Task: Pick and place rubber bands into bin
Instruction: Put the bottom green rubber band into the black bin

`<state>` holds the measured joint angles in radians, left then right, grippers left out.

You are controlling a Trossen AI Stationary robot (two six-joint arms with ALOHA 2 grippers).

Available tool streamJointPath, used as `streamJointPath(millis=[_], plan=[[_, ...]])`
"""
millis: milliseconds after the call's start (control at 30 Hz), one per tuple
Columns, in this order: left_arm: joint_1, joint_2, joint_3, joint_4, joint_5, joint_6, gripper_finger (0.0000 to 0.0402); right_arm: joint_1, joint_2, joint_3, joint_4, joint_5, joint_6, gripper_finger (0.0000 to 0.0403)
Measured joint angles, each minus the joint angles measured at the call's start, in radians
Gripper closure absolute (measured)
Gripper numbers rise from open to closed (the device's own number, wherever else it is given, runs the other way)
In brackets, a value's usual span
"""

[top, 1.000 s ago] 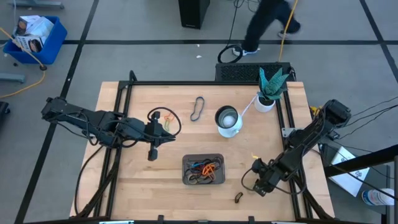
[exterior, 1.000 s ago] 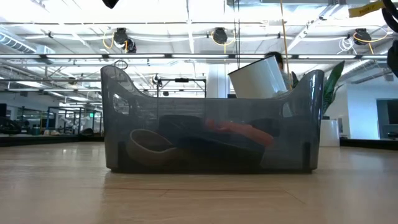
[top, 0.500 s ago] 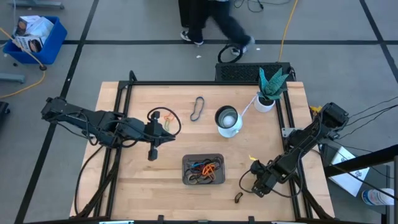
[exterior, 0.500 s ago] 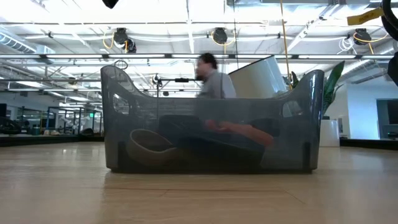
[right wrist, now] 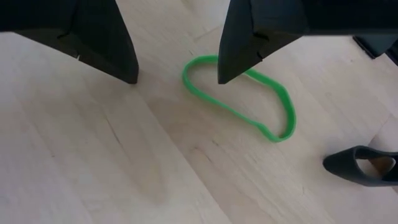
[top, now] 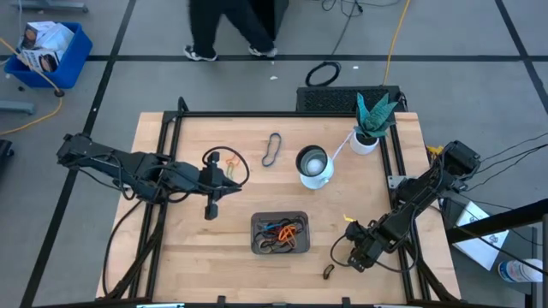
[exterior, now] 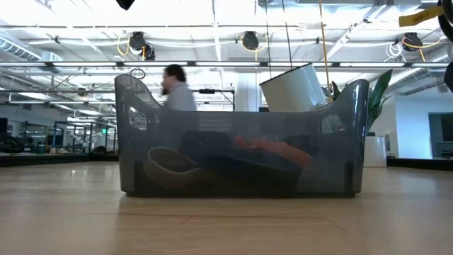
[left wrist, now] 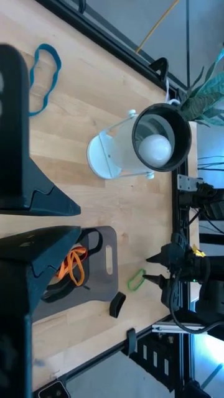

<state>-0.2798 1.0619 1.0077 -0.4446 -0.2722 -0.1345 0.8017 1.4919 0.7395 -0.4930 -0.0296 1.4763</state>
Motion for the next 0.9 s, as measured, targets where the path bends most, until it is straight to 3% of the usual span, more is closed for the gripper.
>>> streamJointPath(millis=[267,900], plan=[[0.0,0.0,0.0,0.0,0.0,-0.005,0.036,-0.001,0.014,0.001,-0.007,0.001,0.017,0.0195],[0.0,0.0,0.0,0.0,0.0,-0.005,0.036,-0.002,0.086,0.0,-0.004,-0.051,0.03,0.0292]])
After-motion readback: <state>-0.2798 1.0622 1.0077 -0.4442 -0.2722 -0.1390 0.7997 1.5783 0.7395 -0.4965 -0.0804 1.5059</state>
